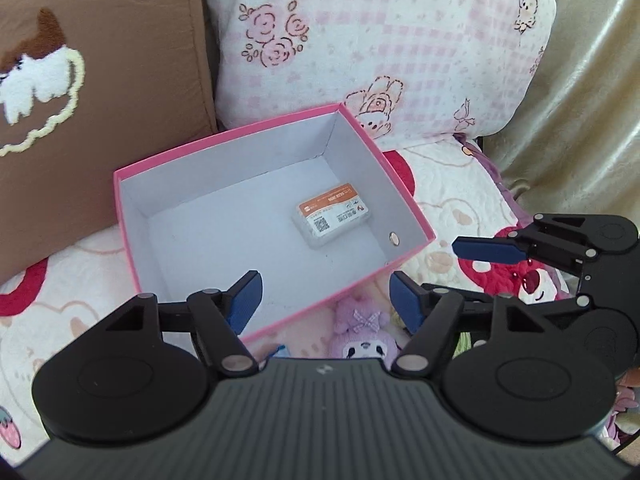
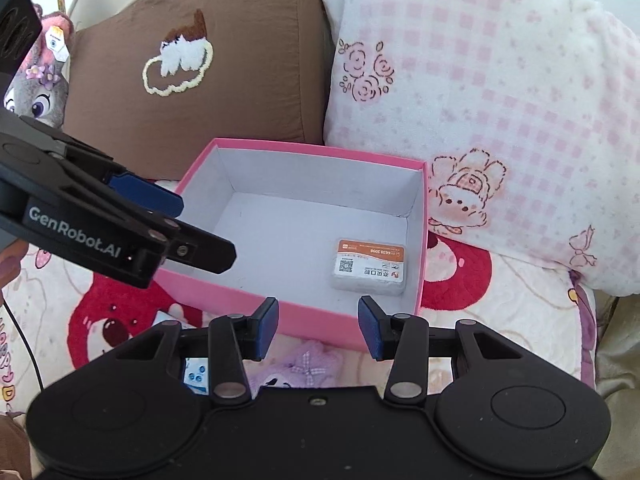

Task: Organize objects
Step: 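Withdraw the left tool from the pink box toward the white tissue pack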

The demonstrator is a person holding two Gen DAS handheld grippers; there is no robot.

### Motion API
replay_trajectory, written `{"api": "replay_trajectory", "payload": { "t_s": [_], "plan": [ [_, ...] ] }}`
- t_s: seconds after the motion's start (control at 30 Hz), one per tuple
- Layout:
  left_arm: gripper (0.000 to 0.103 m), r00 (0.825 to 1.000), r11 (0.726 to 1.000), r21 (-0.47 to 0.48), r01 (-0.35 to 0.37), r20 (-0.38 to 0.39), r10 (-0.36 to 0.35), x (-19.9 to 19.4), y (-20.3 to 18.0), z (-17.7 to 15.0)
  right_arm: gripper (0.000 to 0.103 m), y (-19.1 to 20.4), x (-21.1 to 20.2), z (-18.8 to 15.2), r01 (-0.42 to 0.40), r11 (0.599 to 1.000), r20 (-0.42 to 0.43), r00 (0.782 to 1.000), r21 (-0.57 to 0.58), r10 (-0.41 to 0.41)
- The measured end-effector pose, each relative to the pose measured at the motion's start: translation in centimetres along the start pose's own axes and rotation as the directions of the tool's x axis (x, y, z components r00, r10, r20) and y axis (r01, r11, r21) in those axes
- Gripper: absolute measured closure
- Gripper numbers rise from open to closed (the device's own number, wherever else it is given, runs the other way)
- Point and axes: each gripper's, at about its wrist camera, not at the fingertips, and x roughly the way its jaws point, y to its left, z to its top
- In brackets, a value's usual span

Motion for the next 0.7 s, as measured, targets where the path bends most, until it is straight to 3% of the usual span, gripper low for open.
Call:
{"api": "replay_trajectory", "payload": {
  "t_s": [0.17, 0.57, 0.7],
  "plan": [
    [0.033, 0.999, 0.998, 0.045, -0.033, -0.001, 0.033, -2.7, -1.3, -1.6, 0.054, 1.1, -2.5, -0.8, -0.024, 1.000, 0.022, 0.999, 0.004, 0.024],
    [0.033, 1.000, 0.997, 0.080, -0.007, -0.009, 0.007, -6.8, -2.7, -5.4, 0.053, 3.7, -7.6, -3.8, -0.025, 0.999, 0.043, 0.999, -0.021, 0.026],
    [0.033, 1.000, 0.997, 0.082, -0.001, -0.009, 0.002, -7.8, -2.8, -6.6, 0.050, 4.0, -8.5, -4.8, -0.031, 0.999, 0.032, 0.999, 0.020, 0.030]
  ]
}}
